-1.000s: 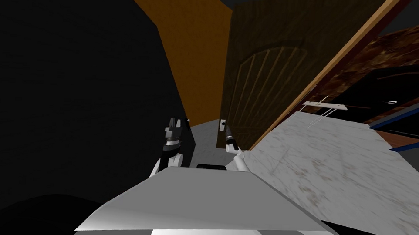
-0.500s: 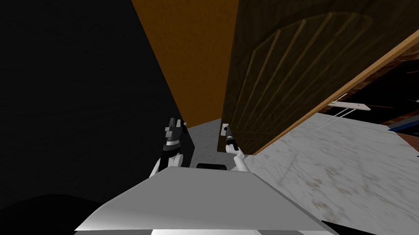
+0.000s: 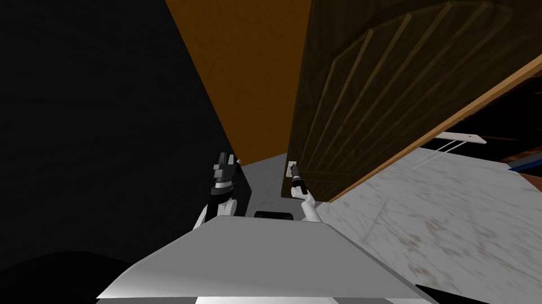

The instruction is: Push the door open

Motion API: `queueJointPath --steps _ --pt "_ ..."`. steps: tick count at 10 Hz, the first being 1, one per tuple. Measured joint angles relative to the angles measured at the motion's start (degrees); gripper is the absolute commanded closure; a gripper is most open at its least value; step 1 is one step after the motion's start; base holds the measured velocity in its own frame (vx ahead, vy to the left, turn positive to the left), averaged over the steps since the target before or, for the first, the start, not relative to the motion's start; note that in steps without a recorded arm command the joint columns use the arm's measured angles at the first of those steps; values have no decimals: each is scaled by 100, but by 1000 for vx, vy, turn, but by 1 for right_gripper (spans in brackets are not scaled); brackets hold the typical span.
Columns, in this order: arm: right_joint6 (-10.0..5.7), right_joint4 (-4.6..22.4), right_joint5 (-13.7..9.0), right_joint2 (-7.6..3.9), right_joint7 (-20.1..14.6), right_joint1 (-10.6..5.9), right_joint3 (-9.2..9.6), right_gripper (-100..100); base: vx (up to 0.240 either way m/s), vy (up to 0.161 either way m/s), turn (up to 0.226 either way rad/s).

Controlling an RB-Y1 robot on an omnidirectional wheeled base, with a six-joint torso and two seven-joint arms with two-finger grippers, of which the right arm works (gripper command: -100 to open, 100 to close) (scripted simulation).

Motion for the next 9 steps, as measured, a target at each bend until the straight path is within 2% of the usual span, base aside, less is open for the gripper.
queueJointPath --steps 2,3,6,7,8,9 --pt "7 11 1 4 0 16 5 100 -4 0 -1" --pt "9 12 0 4 0 18 5 100 132 -11 -140" --pt "7 278 33 -13 -9 -109 57 100 199 -21 -164" --pt "10 269 40 -55 -11 -148 42 100 157 -54 -177" --pt "-61 386 33 -143 -33 -254 -8 -100 -7 -36 -170" --pt "-100 484 -7 -191 -24 -337 46 -100 -138 -16 -210"
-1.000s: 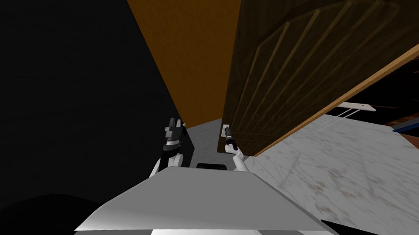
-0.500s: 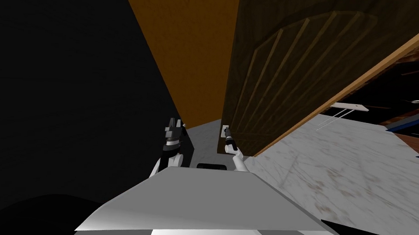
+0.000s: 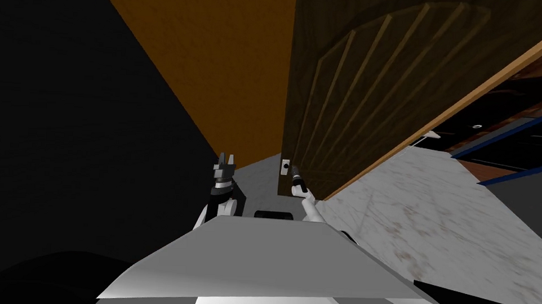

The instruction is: Push the door open

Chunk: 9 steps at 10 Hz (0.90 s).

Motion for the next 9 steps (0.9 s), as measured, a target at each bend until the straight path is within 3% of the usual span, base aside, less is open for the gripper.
queueJointPath --steps 2,6,8,9 --pt "-37 205 -109 -59 43 -173 170 -100 -197 17 -169" --pt "-121 590 -314 -55 81 -494 481 -100 -155 30 -159" --pt "-148 722 -373 50 142 -600 570 -100 -79 16 -98" --pt "-241 970 -413 128 161 -764 614 -100 -147 40 -288"
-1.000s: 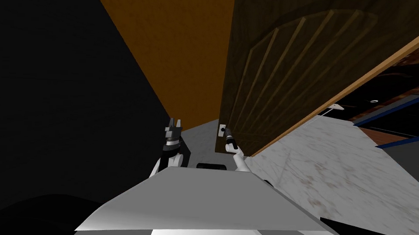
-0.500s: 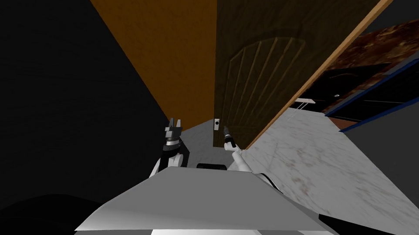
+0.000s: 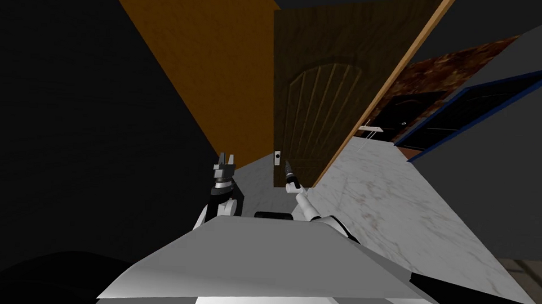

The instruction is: Push the door open

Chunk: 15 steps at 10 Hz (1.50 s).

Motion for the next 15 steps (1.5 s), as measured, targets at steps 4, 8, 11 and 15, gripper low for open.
queueJointPath --steps 4,8,11,15 --pt "-32 244 -148 275 57 -240 208 -100 -65 51 -39" --pt "-64 286 -152 -6 72 -261 168 -100 202 -41 23" --pt "-81 310 -154 -54 106 -278 125 -100 217 38 17" --pt "-36 238 -157 168 174 -259 56 -100 190 99 17"
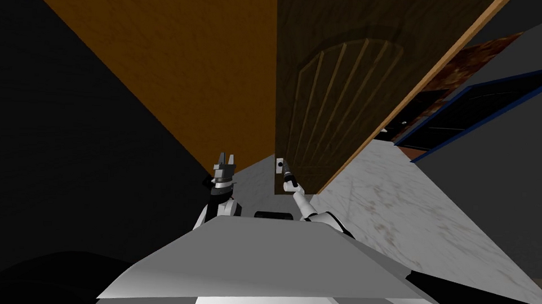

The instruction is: Push the door open

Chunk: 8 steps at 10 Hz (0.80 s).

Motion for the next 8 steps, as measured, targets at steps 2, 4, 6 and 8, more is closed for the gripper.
queueJointPath --steps 2,4,6,8 --pt "5 22 -4 96 10 -28 -15 100 24 28 -2" --pt "9 22 -3 91 11 -20 -12 100 -22 -22 14" --pt "21 29 0 100 13 -16 -1 100 -5 -4 3" --pt "23 32 -1 101 12 -12 0 100 18 -2 9"
